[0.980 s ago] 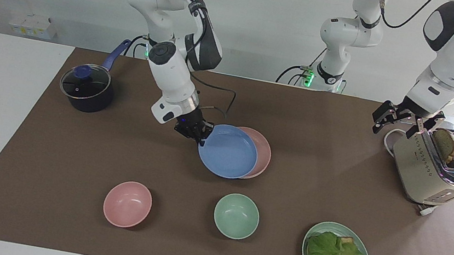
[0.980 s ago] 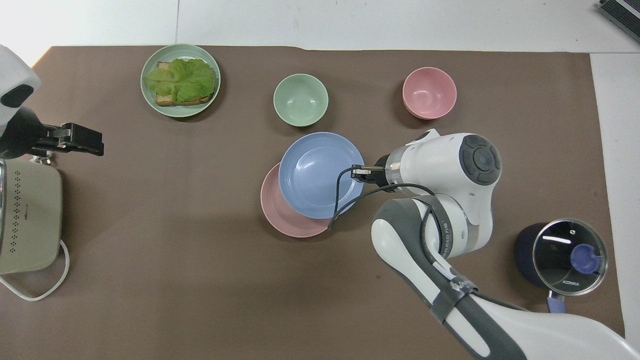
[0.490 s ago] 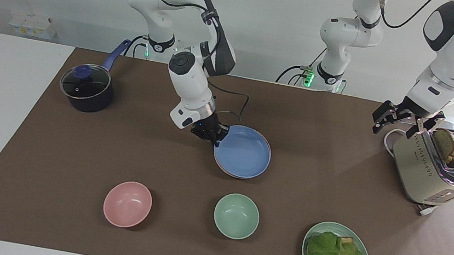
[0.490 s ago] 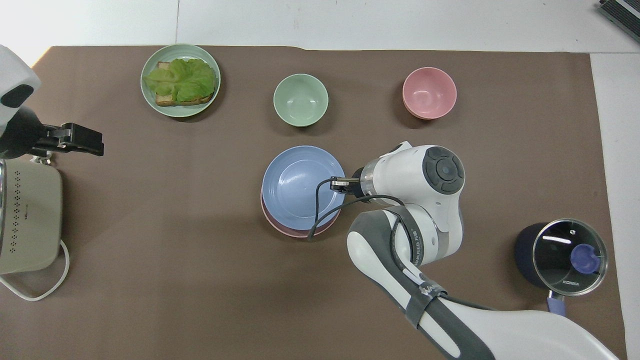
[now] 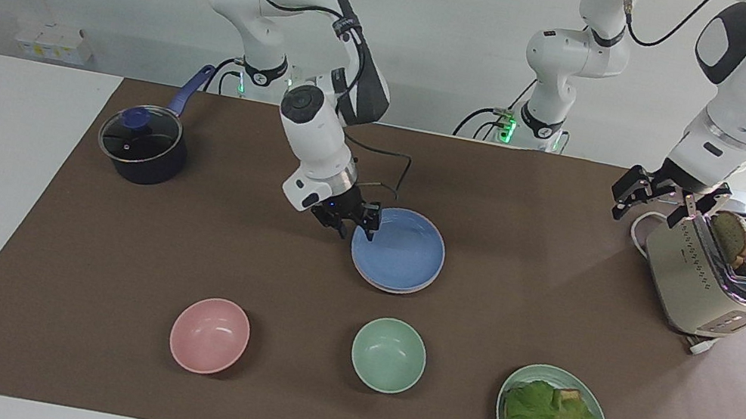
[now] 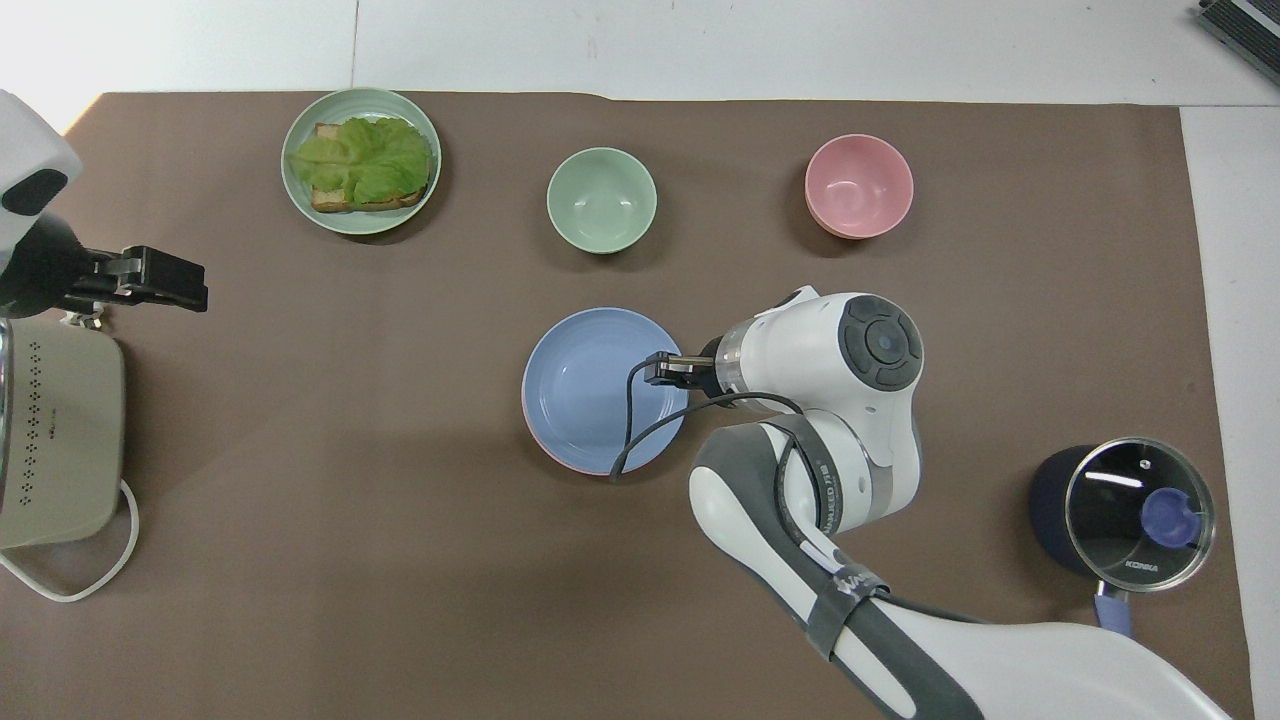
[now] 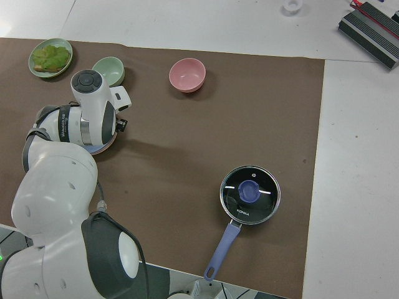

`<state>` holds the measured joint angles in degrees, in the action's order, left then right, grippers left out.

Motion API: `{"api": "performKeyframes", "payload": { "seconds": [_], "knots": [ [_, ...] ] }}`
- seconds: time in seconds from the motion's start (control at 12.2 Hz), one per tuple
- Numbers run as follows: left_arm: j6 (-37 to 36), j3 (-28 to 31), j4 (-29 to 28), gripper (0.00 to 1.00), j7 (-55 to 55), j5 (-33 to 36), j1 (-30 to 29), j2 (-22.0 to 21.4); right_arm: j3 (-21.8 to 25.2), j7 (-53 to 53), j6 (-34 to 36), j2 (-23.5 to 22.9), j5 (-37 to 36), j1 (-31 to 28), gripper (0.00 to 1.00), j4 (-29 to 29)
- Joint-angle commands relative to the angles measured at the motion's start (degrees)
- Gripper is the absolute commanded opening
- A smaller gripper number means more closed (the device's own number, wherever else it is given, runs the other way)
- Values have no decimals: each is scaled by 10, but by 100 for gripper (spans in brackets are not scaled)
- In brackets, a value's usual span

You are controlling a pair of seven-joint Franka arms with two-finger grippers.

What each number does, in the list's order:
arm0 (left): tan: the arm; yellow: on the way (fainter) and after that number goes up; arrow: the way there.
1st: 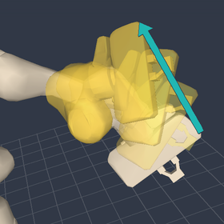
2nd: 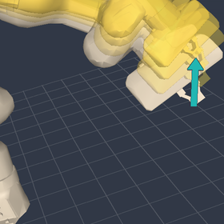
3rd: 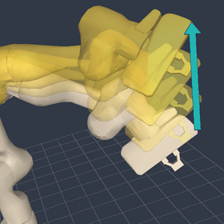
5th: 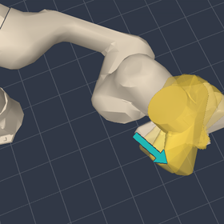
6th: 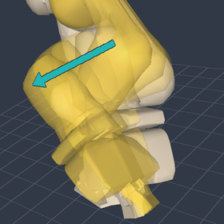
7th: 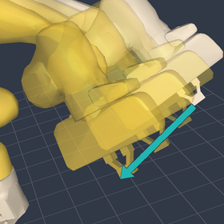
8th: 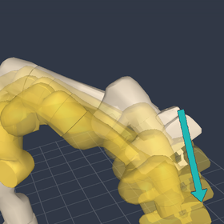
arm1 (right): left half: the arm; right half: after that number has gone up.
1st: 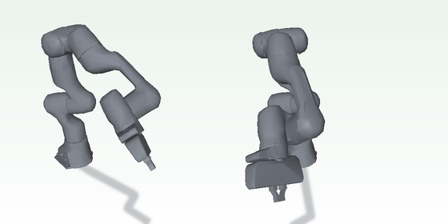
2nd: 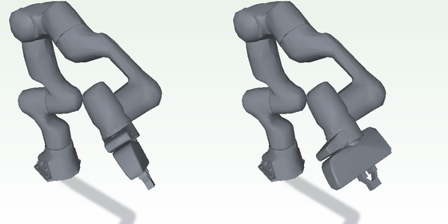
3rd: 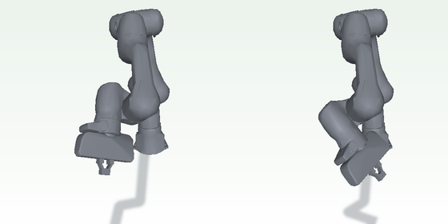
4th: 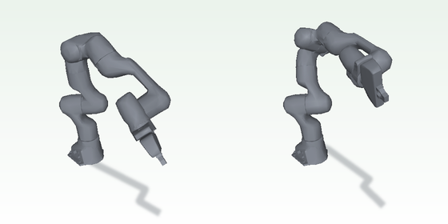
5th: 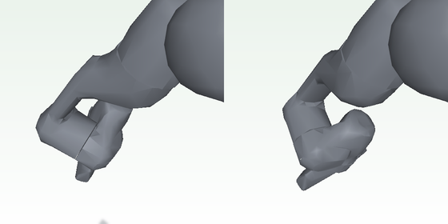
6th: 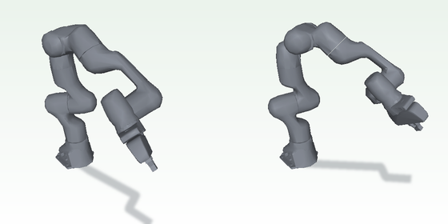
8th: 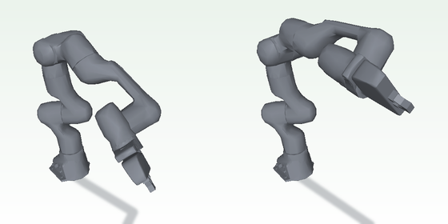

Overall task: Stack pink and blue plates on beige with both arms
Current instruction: 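Open the right gripper and release the blue plate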

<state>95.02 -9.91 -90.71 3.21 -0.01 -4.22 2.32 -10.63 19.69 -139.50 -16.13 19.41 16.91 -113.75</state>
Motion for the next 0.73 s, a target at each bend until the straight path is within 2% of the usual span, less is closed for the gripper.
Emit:
{"api": "performKeyframes", "payload": {
  "seconds": [0.0,0.33,0.49,0.65],
  "knots": [
    [-7,-4,0,100,-4,7,-6,-3,3,7,6,20,12,-8,100,4],
    [-7,-4,0,100,-4,7,-6,-4,7,4,74,84,-16,-70,100,10],
    [-7,-4,0,100,-4,7,-6,-3,6,3,118,110,-100,-109,100,28],
    [-7,-4,0,100,-4,7,-6,-3,6,1,198,116,-160,-152,100,88]
  ]
}}
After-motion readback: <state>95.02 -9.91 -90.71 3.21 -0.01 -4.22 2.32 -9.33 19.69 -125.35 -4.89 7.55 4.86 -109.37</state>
